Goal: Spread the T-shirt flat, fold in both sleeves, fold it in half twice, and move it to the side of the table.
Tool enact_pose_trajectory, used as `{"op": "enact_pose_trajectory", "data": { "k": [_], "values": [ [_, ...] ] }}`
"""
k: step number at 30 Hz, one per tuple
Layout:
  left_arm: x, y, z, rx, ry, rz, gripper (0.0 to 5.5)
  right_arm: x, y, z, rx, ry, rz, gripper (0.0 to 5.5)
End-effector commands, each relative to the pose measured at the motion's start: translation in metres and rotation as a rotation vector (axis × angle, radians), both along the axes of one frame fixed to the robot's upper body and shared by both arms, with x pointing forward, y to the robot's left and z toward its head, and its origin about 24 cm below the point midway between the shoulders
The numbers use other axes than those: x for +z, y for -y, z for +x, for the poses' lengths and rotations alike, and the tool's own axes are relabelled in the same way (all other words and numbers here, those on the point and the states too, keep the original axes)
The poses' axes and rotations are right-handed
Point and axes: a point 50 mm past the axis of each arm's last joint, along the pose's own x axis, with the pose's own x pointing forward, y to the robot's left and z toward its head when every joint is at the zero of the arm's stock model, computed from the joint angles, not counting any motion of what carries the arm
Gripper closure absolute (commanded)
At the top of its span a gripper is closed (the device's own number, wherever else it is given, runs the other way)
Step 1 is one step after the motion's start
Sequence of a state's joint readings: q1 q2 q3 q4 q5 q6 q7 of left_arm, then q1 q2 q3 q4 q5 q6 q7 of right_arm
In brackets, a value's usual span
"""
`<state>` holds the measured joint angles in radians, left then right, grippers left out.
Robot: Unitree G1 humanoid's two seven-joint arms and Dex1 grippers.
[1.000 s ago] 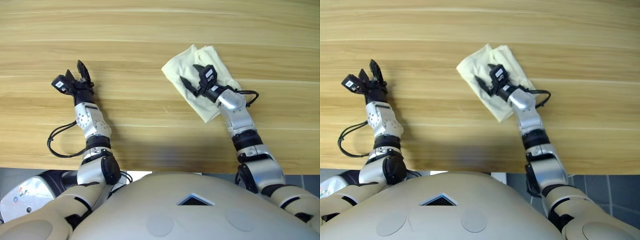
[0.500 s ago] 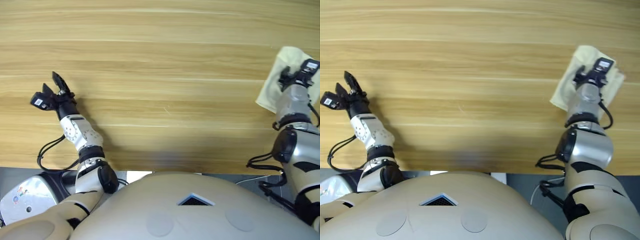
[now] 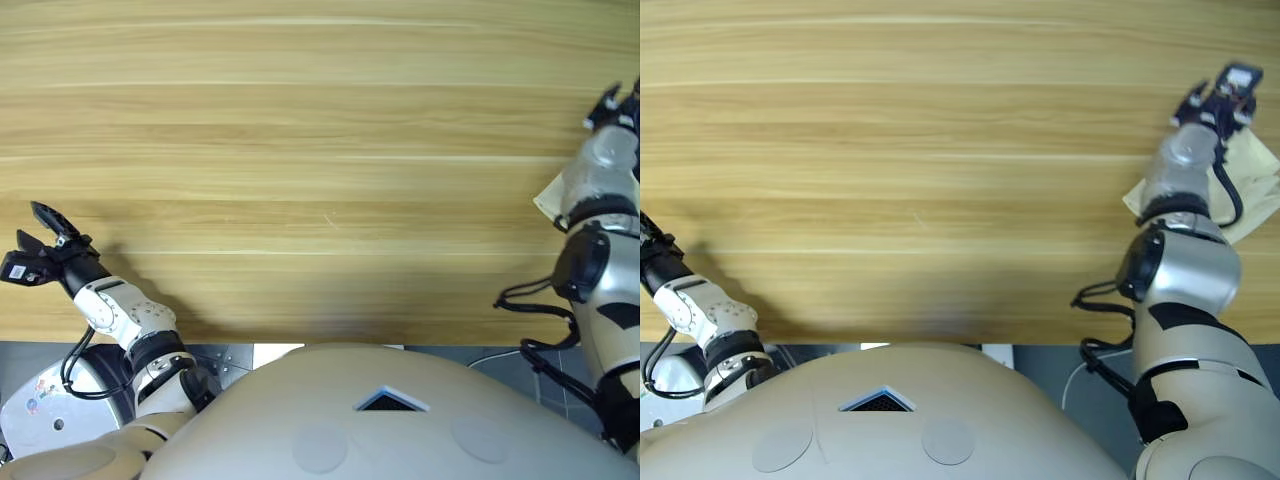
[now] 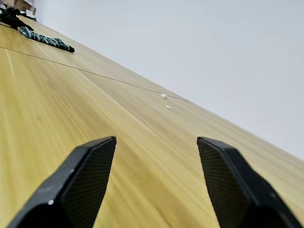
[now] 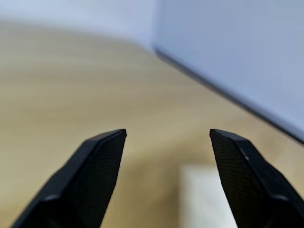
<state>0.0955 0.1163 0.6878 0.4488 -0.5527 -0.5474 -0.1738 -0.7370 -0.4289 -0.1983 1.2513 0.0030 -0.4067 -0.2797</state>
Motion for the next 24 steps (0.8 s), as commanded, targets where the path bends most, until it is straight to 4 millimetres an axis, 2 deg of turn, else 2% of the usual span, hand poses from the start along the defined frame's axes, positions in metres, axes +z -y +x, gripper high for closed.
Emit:
{"op": "enact_pose_trajectory", "data": {
  "k": [1, 3, 5, 7, 10, 12, 16, 21, 24],
  "values": [
    [0.021, 0.031, 0.04, -0.115, 0.002, 0.093, 2.32, 0.001, -0.137, 0.019, 0.514, 0.153, -0.076, 2.24],
    [0.029, 0.053, 0.07, -0.202, -0.024, 0.163, 2.32, -0.016, -0.194, 0.008, 0.73, 0.099, -0.104, 2.24],
    [0.031, 0.073, 0.097, -0.282, -0.067, 0.226, 2.32, -0.032, -0.234, -0.002, 0.856, 0.003, -0.091, 2.24],
    [0.029, 0.082, 0.108, -0.311, -0.094, 0.249, 2.32, -0.045, -0.259, -0.012, 0.945, -0.093, -0.018, 2.24],
    [0.012, 0.086, 0.106, -0.333, -0.164, 0.214, 2.32, -0.06, -0.281, -0.03, 1.105, -0.181, 0.043, 2.24],
    [0.001, 0.087, 0.098, -0.334, -0.213, 0.189, 2.32, -0.063, -0.286, -0.037, 1.182, -0.182, 0.034, 2.24],
    [0.0, 0.091, 0.088, -0.347, -0.204, 0.155, 2.32, -0.061, -0.281, -0.033, 1.161, -0.175, 0.059, 2.24],
    [0.0, 0.116, 0.105, -0.437, -0.227, 0.216, 2.32, -0.066, -0.25, -0.029, 1.046, -0.151, 0.063, 2.24],
    [0.004, 0.138, 0.121, -0.524, -0.25, 0.405, 2.32, -0.071, -0.227, -0.03, 0.969, -0.14, 0.026, 2.24]
  ]
}}
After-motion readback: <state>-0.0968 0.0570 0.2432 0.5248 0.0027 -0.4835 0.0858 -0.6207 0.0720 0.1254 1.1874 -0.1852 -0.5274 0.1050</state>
